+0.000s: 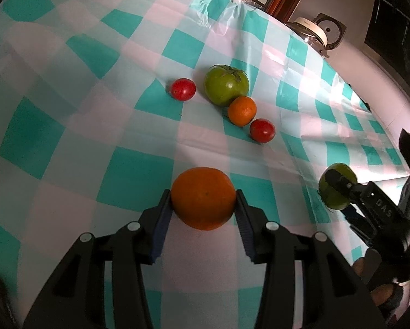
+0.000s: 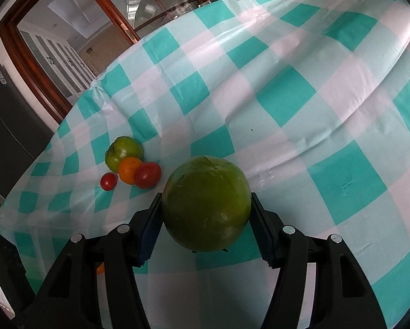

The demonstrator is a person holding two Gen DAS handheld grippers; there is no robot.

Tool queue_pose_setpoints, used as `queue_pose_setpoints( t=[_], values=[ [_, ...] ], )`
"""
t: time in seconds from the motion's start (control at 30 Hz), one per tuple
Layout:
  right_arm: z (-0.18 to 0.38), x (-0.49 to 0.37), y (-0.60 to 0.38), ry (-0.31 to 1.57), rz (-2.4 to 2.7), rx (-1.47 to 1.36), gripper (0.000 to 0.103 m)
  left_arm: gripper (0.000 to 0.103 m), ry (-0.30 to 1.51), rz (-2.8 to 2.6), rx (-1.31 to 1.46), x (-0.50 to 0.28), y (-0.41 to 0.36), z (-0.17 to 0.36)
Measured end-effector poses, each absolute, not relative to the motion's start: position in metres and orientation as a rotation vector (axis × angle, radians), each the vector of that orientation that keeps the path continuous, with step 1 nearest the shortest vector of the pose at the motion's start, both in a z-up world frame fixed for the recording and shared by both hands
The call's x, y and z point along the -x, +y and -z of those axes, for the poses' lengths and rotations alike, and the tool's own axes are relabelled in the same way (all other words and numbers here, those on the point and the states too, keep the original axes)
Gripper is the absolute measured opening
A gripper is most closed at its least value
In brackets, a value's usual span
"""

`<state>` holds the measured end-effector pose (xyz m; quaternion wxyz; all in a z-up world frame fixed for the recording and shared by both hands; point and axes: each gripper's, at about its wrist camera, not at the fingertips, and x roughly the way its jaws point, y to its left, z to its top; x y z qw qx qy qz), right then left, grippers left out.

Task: Organize fruits
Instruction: 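Carry the green tomato and tangerine toward the white bin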

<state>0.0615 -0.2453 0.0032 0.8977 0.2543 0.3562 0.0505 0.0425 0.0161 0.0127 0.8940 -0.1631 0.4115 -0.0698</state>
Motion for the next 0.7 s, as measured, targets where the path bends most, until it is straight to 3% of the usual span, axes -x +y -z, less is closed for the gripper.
queue_pose_setpoints(
  t=[0.7],
  values=[
    [-0.006,-0.054,-0.235,0.765,-0.124,-0.486,0.060,0.046,0.866,0.317,0.373,-0.030,0.040,-0.015]
  ],
)
